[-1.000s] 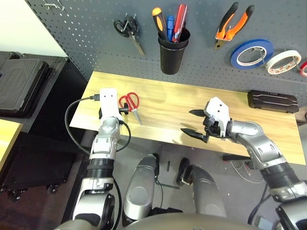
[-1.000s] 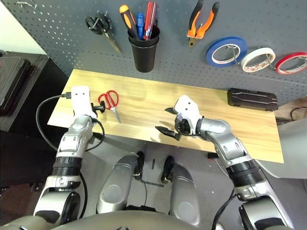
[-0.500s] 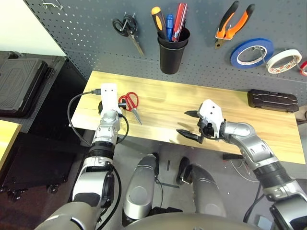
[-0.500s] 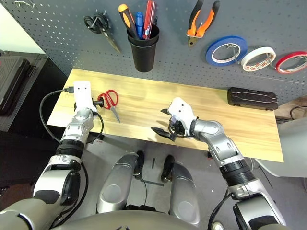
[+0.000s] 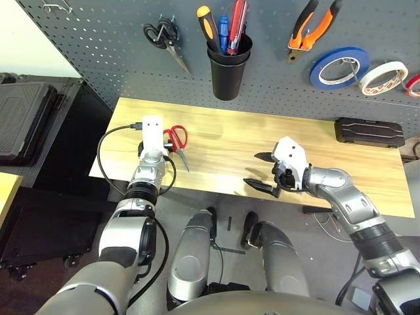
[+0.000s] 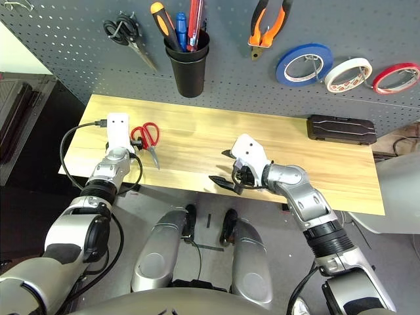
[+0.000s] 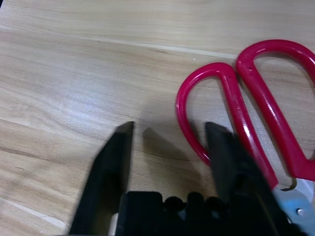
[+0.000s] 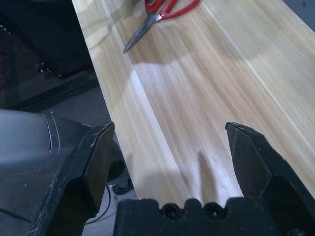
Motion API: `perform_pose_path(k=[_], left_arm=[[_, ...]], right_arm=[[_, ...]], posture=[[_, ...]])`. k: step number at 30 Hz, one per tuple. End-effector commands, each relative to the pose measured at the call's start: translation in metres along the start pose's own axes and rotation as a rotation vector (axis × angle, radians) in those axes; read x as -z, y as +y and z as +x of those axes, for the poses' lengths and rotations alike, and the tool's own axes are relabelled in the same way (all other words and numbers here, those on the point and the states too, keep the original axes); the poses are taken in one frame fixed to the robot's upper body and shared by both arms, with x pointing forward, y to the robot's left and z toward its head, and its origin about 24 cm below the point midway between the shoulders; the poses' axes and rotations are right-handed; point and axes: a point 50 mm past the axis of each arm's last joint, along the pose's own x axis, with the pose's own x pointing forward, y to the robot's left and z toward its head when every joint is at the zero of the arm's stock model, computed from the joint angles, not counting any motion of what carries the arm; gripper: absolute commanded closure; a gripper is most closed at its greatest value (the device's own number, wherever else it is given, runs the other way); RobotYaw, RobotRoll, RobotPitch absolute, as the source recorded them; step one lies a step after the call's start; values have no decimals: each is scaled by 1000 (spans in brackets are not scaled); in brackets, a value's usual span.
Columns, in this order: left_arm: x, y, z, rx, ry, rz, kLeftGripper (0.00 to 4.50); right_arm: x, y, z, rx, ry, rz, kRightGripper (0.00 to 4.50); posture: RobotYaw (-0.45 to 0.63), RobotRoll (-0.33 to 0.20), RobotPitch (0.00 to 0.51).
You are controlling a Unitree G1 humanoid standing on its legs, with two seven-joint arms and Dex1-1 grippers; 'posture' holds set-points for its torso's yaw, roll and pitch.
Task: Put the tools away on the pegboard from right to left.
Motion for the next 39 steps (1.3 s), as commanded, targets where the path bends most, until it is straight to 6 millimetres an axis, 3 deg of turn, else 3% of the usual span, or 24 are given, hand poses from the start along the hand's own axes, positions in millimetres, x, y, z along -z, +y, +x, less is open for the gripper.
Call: perform_pose_path(k=[1,5,18,23,31,39], left_arm=[[32,0,-1,-3,120,30,3043],[31,-4,-2,10,105,-3,4490],[9,-4,-12,-14,-9,-144,4490],[-5,2,-24,-19,-93,-221,4490],[-28,27,-54,-73,-230,-320,4490],[-54,52,-76,-105,-366,-392,4490]], right_arm=[[1,1,-4,-10,15,-8,0],[0,1,-4,-18,6,-16,0],[-5,1,-2,-46,-49,-34,0],[-12,2,-3,-56,-171,-63,0],[-41,-10,-30,10,-471,-68,0],[-61,-16,-52,59,-652,-92,0]], posture=[[240,0,332],[246,0,331],[268,0,318],[281,0,302],[304,0,277],[305,0,252]])
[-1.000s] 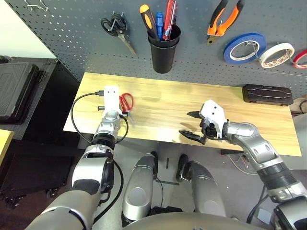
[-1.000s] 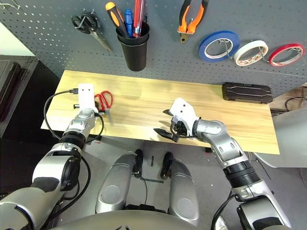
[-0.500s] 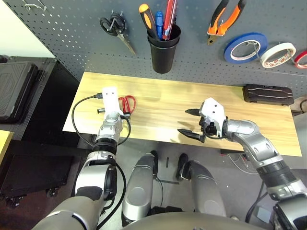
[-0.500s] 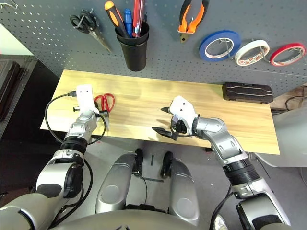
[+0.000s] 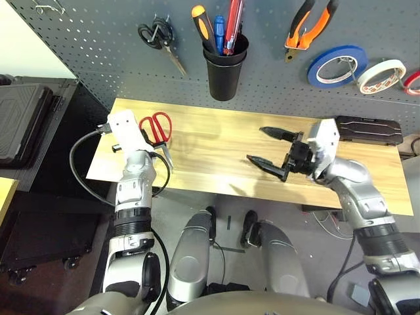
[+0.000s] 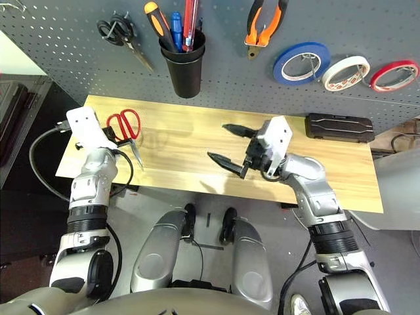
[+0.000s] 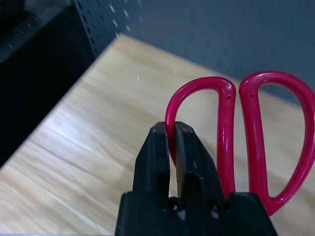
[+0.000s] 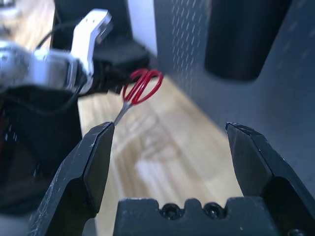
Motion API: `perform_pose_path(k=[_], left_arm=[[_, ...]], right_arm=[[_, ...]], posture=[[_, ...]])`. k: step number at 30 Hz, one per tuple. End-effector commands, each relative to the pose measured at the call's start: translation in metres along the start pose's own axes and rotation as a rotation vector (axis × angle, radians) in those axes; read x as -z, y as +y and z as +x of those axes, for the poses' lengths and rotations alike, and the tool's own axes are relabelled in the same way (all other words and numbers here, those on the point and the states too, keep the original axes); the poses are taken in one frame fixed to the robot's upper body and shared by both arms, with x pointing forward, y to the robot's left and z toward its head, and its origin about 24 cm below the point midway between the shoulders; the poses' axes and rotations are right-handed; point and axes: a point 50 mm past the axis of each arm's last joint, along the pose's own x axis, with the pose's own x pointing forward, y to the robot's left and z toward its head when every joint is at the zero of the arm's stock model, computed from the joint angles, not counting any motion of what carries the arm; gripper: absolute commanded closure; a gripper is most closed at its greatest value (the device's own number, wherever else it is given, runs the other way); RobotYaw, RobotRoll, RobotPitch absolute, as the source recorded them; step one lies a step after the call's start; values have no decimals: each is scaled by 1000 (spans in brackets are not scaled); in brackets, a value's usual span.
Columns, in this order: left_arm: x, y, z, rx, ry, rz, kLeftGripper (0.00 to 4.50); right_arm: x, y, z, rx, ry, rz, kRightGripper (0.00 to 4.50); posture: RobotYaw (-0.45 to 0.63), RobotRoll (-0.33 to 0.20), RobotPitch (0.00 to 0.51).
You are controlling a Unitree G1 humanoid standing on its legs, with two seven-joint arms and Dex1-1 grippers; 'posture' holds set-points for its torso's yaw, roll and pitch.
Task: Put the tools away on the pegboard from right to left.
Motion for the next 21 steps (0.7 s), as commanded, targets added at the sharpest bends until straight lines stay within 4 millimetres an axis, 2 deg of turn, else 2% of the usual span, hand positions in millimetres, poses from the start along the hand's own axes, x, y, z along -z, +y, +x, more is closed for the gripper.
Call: perform_pose_path(k=[1,10,17,21], left_arm=[[-8,9,-5,-19,-25,-29,4490],[-50,17,-12,-17,-179,-95,4490],[-80,15,-18,4,-282,-132,4490],[-91,16,-18,19,-314,-149,4490]], right_arm=[[-9,1,-5,4,-61,-14,0],[-20,6,-2,-10,-161,-42,0],[-22,8,1,-24,-189,-51,0],[-22,10,2,-35,-205,-62,0]], posture=[[305,0,252],[314,0,226],[319,0,223],[320,0,223]])
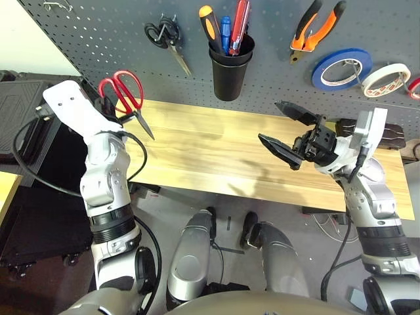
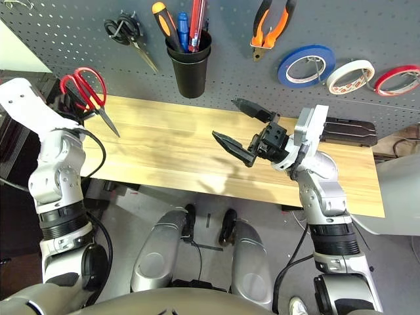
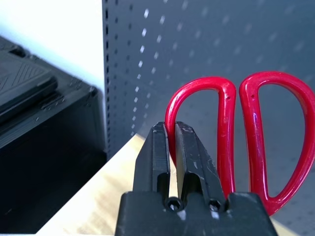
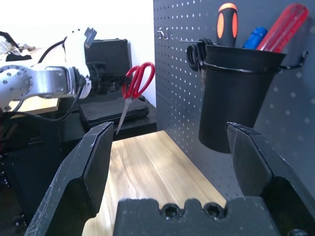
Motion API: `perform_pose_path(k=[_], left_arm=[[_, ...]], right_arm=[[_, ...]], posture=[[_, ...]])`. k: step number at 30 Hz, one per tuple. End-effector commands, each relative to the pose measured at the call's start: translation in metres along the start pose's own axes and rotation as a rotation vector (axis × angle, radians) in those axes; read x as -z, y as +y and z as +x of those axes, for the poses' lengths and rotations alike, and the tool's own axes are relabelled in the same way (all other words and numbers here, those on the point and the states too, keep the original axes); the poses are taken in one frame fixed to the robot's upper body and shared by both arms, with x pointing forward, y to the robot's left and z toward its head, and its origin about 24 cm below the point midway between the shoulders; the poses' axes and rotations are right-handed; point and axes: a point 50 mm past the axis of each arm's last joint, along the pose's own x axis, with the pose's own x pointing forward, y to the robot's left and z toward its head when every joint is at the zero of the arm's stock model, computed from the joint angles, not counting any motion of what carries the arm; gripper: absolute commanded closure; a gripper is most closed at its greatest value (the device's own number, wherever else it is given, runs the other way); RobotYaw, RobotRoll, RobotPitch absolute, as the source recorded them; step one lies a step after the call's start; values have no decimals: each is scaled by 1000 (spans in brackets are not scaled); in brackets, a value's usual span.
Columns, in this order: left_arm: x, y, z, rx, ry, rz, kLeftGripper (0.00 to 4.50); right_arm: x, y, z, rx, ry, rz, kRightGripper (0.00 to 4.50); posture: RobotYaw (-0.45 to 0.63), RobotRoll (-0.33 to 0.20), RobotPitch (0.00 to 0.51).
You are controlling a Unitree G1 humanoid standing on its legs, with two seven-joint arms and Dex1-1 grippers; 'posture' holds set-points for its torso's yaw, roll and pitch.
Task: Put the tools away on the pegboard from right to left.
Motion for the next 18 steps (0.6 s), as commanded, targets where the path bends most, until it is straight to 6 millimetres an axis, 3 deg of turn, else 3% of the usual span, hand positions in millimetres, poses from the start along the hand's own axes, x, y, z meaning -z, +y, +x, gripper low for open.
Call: perform_pose_path(k=[1,18], left_arm=[[-13,1,0,6,-39,-20,4490],[-51,-17,1,118,-144,-113,4490]], right_arm=[[-4,5,0,-24,-35,-28,0],[-12,8,7,-31,-90,-55,0]], posture=[[320,0,224],[318,0,225]])
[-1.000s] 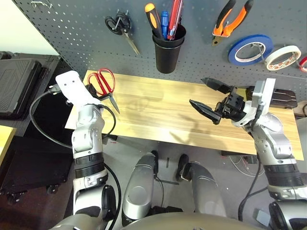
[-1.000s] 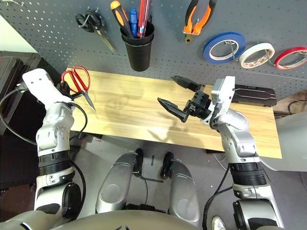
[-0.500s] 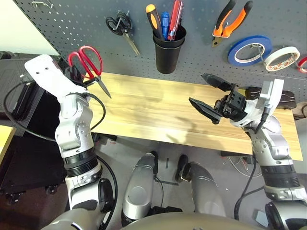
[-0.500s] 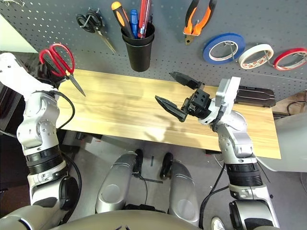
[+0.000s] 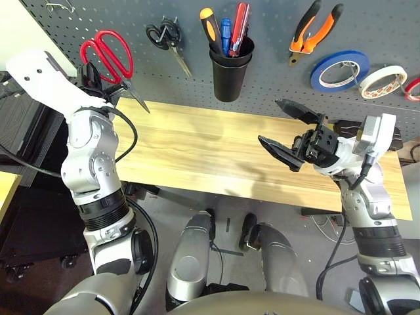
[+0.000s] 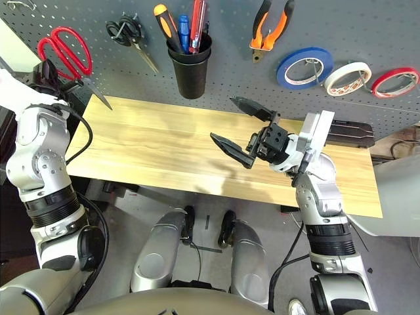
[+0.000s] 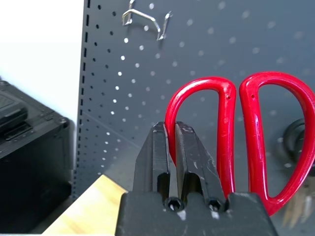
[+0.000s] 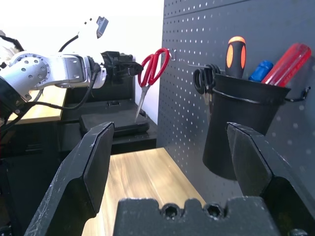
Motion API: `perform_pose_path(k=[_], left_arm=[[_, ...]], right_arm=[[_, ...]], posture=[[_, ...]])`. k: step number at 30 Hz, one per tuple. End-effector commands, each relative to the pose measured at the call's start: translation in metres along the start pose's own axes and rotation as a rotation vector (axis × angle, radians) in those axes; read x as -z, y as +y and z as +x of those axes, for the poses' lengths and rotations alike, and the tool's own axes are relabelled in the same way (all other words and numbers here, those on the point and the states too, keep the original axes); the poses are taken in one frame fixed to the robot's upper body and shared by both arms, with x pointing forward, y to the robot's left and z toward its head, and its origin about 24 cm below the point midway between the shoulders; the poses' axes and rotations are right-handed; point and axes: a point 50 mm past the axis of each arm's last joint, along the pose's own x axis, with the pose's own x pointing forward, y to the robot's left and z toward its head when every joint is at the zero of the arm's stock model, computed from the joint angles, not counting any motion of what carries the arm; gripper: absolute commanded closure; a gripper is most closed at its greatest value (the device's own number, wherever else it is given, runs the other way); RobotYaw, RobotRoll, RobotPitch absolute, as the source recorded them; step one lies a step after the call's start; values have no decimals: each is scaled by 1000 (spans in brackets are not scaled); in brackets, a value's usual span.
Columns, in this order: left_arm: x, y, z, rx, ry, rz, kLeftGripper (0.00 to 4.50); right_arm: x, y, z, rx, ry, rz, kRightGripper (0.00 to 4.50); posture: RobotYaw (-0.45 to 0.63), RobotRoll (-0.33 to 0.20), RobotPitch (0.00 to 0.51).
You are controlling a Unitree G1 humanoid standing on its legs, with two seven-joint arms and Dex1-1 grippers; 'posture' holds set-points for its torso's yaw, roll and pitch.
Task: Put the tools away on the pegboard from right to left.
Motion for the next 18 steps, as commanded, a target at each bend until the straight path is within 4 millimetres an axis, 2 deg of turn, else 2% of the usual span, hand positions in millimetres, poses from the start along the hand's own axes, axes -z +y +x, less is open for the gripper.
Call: perform_pose_path(k=[1,9,18], left_arm=[[-14,-6,-3,40,-42,-7,4490],[-25,-20,-4,91,-59,-31,4490],[-25,-33,-8,164,-57,-64,4490]], right_arm=[[-6,2,3,-10,-17,4,0],[-21,-6,11,-15,-18,-4,0],[-26,-8,12,-12,-3,-11,0]], posture=[[318,0,225],[309,0,226],[300,0,228]])
